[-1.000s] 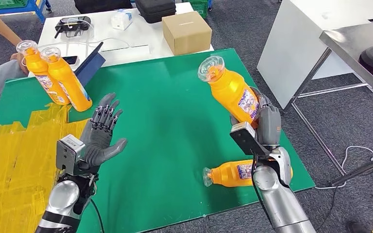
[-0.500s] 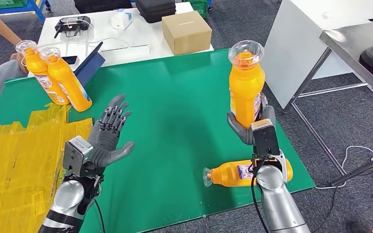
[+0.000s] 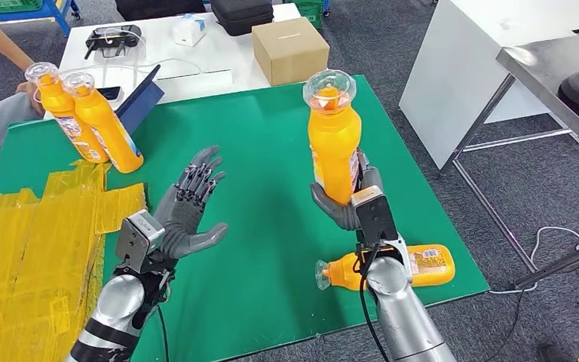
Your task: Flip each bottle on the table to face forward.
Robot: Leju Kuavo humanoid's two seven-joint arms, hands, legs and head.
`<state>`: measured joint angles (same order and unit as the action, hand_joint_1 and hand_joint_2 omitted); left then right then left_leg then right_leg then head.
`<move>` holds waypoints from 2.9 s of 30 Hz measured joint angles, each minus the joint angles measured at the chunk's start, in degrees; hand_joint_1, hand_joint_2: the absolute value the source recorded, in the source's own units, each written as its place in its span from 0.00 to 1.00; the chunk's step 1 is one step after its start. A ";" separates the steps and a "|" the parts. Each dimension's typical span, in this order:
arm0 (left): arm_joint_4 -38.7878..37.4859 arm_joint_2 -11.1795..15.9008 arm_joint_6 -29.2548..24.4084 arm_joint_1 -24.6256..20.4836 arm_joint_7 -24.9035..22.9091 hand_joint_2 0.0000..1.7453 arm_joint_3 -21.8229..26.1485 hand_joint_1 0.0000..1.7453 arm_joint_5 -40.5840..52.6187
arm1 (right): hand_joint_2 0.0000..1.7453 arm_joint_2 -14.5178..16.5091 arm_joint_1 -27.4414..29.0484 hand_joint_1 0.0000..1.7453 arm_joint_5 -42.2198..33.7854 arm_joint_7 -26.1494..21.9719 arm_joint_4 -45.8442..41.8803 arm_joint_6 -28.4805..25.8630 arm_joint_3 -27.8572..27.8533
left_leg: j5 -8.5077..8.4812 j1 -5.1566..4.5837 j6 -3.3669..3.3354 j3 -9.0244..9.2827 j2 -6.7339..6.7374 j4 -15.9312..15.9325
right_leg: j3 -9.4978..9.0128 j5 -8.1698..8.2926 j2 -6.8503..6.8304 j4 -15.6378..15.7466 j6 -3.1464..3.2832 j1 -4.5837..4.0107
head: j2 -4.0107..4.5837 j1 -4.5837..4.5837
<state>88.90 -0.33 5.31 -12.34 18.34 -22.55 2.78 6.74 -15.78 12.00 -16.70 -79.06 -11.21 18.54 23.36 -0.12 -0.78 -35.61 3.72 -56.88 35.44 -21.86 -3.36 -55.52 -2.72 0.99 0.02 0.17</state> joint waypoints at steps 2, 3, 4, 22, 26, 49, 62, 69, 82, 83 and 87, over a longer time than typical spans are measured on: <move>-0.13 0.00 0.01 -0.08 0.00 1.00 -0.14 0.00 -0.05 | 1.00 0.09 -0.17 1.00 -0.34 0.07 0.47 0.28 0.22 | 0.00 0.00 0.00 -0.01 0.00 0.00 | 0.00 0.00 0.00 0.00 0.00 0.00 | 0.00 0.00; -0.24 0.00 0.06 -0.13 0.00 1.00 -0.20 0.00 -0.14 | 1.00 0.13 -0.26 1.00 -0.69 0.10 0.69 0.61 0.31 | 0.00 0.00 0.00 -0.01 0.00 0.00 | 0.00 0.00 0.00 0.00 0.00 0.00 | 0.00 -0.01; -0.33 0.00 0.16 -0.20 0.00 1.00 -0.28 0.00 -0.25 | 1.00 0.19 -0.39 1.00 -1.10 0.11 0.93 1.04 0.38 | 0.00 0.00 0.00 -0.01 0.00 0.00 | 0.01 0.00 0.00 0.00 0.00 0.00 | 0.00 -0.01; -1.92 -0.63 0.33 -2.87 0.51 1.00 -1.16 0.00 -2.61 | 1.00 3.97 -6.43 1.00 3.57 1.08 13.06 6.02 11.13 | -0.01 0.01 0.01 -0.02 0.02 0.00 | 0.04 0.00 0.00 -0.01 0.00 -0.01 | 0.00 -0.01; -2.30 -0.79 0.33 -3.45 0.58 1.00 -1.18 0.00 -3.04 | 1.00 4.77 -7.31 1.00 4.88 0.63 15.53 6.30 13.66 | 0.00 0.01 0.00 -0.03 0.02 0.00 | 0.05 0.00 0.01 -0.01 0.00 -0.01 | 0.00 0.00; -5.63 -1.16 -3.13 -5.72 0.74 1.00 -0.51 0.00 -0.21 | 1.00 7.19 -8.28 1.00 6.30 0.46 21.33 7.52 19.43 | 0.00 0.00 0.01 -0.05 0.02 0.00 | 0.08 0.00 0.01 -0.01 0.00 -0.01 | 0.00 0.00; -7.45 -1.77 -4.73 -6.25 1.03 1.00 -0.51 1.00 1.26 | 1.00 7.15 -8.31 1.00 6.23 0.85 21.40 7.42 19.73 | -0.01 0.01 0.01 -0.06 0.02 0.00 | 0.08 0.00 0.01 -0.01 0.00 -0.01 | 0.00 0.01; -7.62 -1.89 -4.65 -6.25 1.39 1.00 -0.35 1.00 1.04 | 1.00 7.02 -7.85 1.00 5.95 0.64 20.87 6.88 19.75 | -0.01 0.01 0.01 -0.06 0.02 0.00 | 0.09 0.00 0.01 -0.01 0.00 -0.01 | 0.00 0.00; -5.95 -2.30 -4.83 -4.52 1.72 1.00 -0.14 1.00 0.85 | 1.00 5.87 -4.85 1.00 5.98 0.37 17.14 6.14 19.82 | -0.01 0.00 0.01 -0.08 0.02 0.00 | 0.09 0.00 0.01 -0.01 0.00 -0.01 | 0.00 0.00; -5.77 -2.31 -5.03 -4.39 1.77 1.00 -0.11 1.00 0.86 | 1.00 5.80 -4.70 0.97 6.02 0.33 16.84 5.97 19.82 | -0.01 0.01 0.01 -0.08 0.02 0.00 | 0.09 0.00 0.01 -0.01 0.00 -0.01 | 0.00 0.00; -3.24 -2.24 -7.14 -2.64 1.84 1.00 0.34 1.00 2.51 | 1.00 4.94 -2.29 0.00 8.79 -0.54 12.93 2.75 19.74 | 0.00 0.00 0.01 -0.08 0.02 0.00 | 0.10 0.00 0.01 -0.01 0.01 -0.01 | 0.00 0.01</move>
<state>85.66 -2.57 -1.83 -14.98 20.17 -22.21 5.28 11.68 -18.07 20.79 -17.23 -66.13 -8.47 38.28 23.36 -0.11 -0.77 -35.69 3.74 -56.88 35.54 -21.86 -3.35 -55.53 -2.72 0.98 0.02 0.18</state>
